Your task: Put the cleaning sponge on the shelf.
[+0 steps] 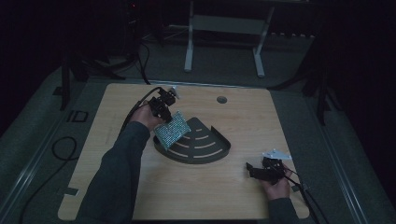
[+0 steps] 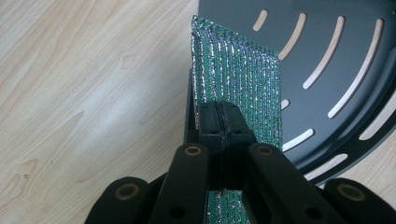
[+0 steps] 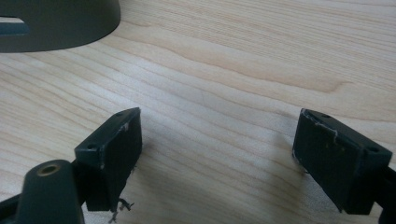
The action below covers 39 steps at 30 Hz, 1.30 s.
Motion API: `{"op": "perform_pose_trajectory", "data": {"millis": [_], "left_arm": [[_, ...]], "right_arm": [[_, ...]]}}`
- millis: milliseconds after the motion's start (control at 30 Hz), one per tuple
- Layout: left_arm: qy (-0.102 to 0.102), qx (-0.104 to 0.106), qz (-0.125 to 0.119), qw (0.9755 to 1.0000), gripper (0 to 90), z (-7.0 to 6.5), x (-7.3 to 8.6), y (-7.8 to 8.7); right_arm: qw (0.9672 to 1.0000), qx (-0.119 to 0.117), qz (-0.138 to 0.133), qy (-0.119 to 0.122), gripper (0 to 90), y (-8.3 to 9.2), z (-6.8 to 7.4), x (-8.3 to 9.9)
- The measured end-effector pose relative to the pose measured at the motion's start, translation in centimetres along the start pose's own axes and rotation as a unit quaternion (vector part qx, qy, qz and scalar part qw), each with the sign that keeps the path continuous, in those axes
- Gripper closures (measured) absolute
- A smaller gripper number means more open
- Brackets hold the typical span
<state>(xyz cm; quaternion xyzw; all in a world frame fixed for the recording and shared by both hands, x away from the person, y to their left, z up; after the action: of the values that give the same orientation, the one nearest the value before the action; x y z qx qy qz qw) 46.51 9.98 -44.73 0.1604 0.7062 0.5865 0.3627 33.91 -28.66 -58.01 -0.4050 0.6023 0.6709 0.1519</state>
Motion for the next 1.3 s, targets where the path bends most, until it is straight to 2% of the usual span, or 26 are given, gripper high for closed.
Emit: {"op": "perform_pose_trajectory", "data": {"millis": [333,533,967,1300], "left_arm": [[-0.005,-0.006,0.007,0.9999,89.9,-0.1,-0.1,-0.7],[-0.006,-0.019,0.01,0.9997,89.9,0.0,-0.1,-1.2],[0.002,-0.013,0.006,0.9999,89.9,0.1,-0.4,-1.5],[-0.004,-0.015,0.016,0.9997,89.9,-0.1,-0.4,-2.1]], "right_arm": [[1.0,0.0,0.0,0.0,15.3,0.0,0.0,0.0],[1.0,0.0,0.0,0.0,15.3,0.0,0.0,0.0],[1.0,0.0,0.0,0.0,15.3,0.0,0.0,0.0],[1.0,0.0,0.0,0.0,15.3,0.0,0.0,0.0]]}}
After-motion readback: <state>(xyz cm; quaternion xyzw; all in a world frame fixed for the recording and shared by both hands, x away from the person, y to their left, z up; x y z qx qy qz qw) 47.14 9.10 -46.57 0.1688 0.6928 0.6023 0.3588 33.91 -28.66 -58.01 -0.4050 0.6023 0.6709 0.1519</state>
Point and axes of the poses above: each handheld gripper's, and its own axes: y roughly backward along the jaws, x roughly out of its underside, z roughly to its left, the point moved 3 cm from there along -y, roughly forward along the jaws, and after that the axes turned 4 degrees about x, right-handed, at the moved point
